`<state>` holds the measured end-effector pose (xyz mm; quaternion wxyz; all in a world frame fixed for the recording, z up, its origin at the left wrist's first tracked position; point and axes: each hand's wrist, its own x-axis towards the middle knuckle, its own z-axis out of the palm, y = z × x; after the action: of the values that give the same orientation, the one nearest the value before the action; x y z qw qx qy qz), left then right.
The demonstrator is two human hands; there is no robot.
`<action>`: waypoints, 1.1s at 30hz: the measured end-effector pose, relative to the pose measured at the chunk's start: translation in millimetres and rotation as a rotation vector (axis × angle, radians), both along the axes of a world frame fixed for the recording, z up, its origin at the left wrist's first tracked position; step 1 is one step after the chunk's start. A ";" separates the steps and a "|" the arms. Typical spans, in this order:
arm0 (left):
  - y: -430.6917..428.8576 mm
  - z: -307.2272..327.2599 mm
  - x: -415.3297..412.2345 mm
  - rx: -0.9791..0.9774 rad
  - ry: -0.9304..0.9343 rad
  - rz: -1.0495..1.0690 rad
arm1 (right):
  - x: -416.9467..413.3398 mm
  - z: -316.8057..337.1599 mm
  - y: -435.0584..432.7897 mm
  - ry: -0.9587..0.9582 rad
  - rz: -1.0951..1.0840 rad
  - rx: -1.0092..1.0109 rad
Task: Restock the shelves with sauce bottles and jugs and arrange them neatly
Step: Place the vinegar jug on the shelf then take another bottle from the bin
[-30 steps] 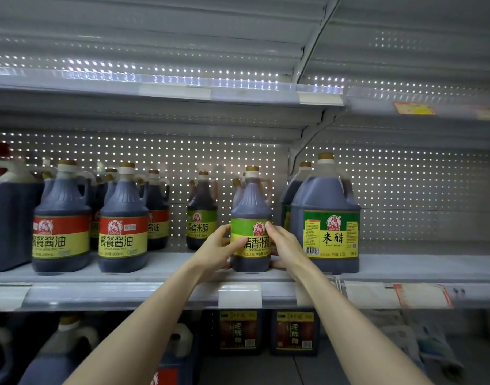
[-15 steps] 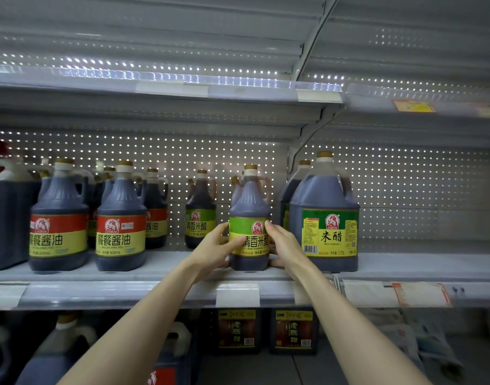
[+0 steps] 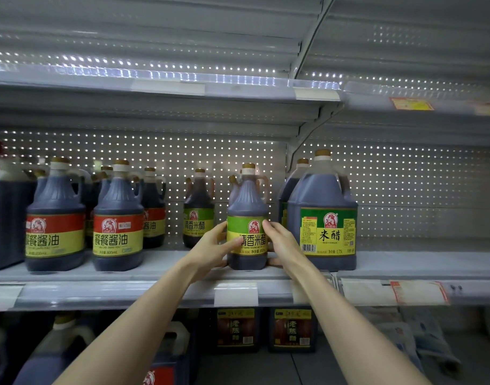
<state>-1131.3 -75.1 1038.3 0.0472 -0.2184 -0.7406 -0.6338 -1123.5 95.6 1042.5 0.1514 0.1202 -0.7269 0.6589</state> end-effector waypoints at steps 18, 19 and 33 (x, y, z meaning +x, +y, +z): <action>-2.2 -0.9 -4.6 0.012 -0.023 0.006 | -0.5 0.0 -0.4 -0.018 0.023 0.002; -2.2 -0.8 -4.3 0.011 -0.024 0.003 | -0.7 -0.1 -0.4 -0.016 0.022 0.004; -0.9 1.6 2.8 0.002 -0.053 -0.015 | -7.4 -3.2 0.3 -0.001 -0.002 -0.005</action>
<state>-1128.5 -76.0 1039.8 0.0231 -0.2069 -0.7392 -0.6406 -1130.9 95.9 1039.3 0.1522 0.1187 -0.7254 0.6607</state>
